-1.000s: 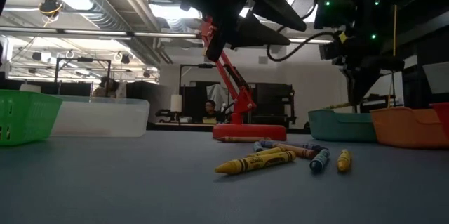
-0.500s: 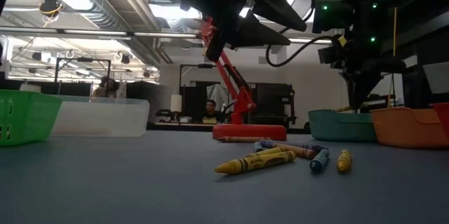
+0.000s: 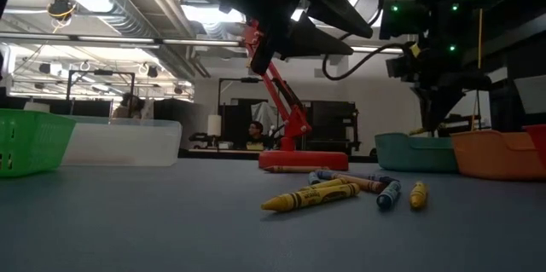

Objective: Sort crayons
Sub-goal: Put the yellow crayon into the blue bin, then put the blue crayon into the black bin

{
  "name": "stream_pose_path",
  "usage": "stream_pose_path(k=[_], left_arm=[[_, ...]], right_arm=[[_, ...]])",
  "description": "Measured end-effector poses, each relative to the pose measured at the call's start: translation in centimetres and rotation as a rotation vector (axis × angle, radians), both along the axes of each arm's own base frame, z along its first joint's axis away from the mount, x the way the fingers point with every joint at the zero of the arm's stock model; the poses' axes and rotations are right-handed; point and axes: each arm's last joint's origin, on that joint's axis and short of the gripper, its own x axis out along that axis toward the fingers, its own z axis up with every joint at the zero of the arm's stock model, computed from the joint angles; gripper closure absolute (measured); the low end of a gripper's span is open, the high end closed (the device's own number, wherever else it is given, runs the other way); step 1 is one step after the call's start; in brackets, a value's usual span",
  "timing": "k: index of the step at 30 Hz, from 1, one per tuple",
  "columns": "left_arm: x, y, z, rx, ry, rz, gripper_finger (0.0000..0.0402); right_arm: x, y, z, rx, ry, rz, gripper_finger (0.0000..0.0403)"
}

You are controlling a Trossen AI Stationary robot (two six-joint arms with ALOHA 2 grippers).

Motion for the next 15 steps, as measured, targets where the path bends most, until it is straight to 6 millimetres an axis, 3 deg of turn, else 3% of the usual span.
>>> stream_pose_path(k=[9,15], left_arm=[[0.0,0.0,0.1,0.03,0.017,-0.019,0.0274],[1.1,-0.5,2.9,0.065,0.22,-0.09,0.0274]], right_arm=[[0.3,-0.1,0.1,-0.008,-0.027,0.0,0.0307],[0.3,-0.1,0.1,-0.007,-0.033,0.0,0.0308]])
